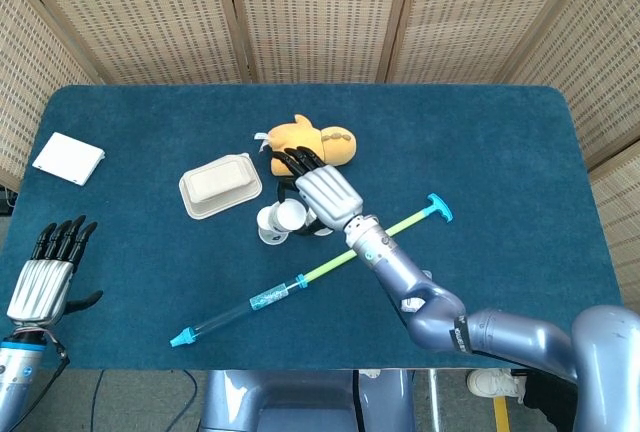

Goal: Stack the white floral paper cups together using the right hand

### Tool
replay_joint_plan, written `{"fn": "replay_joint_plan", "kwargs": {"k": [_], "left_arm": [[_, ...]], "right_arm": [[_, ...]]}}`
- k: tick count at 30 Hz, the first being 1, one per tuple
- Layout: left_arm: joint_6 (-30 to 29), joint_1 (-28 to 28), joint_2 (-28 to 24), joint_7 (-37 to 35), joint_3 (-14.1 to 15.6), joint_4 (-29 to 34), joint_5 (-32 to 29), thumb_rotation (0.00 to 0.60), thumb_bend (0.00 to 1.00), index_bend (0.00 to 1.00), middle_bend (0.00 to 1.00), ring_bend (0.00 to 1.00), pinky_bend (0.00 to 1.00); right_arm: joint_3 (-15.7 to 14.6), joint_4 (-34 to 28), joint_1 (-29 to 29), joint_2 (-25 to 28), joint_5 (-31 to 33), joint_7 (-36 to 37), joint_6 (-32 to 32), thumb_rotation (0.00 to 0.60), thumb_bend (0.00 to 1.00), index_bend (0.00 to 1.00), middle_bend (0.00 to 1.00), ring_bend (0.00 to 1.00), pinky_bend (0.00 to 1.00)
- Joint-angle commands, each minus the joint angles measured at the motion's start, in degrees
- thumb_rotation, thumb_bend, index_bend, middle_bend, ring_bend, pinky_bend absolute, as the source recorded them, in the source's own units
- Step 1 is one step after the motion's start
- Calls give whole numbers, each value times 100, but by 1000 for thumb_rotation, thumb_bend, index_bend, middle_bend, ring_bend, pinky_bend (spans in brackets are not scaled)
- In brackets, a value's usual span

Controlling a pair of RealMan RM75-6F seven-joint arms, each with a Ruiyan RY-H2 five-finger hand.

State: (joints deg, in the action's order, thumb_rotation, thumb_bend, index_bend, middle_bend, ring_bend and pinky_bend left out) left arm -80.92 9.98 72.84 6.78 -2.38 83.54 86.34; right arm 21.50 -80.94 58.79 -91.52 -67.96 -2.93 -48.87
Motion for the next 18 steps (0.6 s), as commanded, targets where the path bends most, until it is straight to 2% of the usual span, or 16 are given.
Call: {"fn": "replay_joint_plan", "kwargs": {"k": [1, 18], "left_arm": [[24, 12, 0, -38, -3, -16, -17, 600, 19, 0, 0, 0, 0], [133, 66, 29, -102, 27, -73, -53, 600, 27, 0, 0, 0, 0]], "right_arm": [[-38, 292, 131, -216, 59, 67, 113, 600, 140, 644, 143, 0, 53], [-129, 1202, 390, -833, -50, 592, 317, 600, 140, 643, 144, 0, 53]]}}
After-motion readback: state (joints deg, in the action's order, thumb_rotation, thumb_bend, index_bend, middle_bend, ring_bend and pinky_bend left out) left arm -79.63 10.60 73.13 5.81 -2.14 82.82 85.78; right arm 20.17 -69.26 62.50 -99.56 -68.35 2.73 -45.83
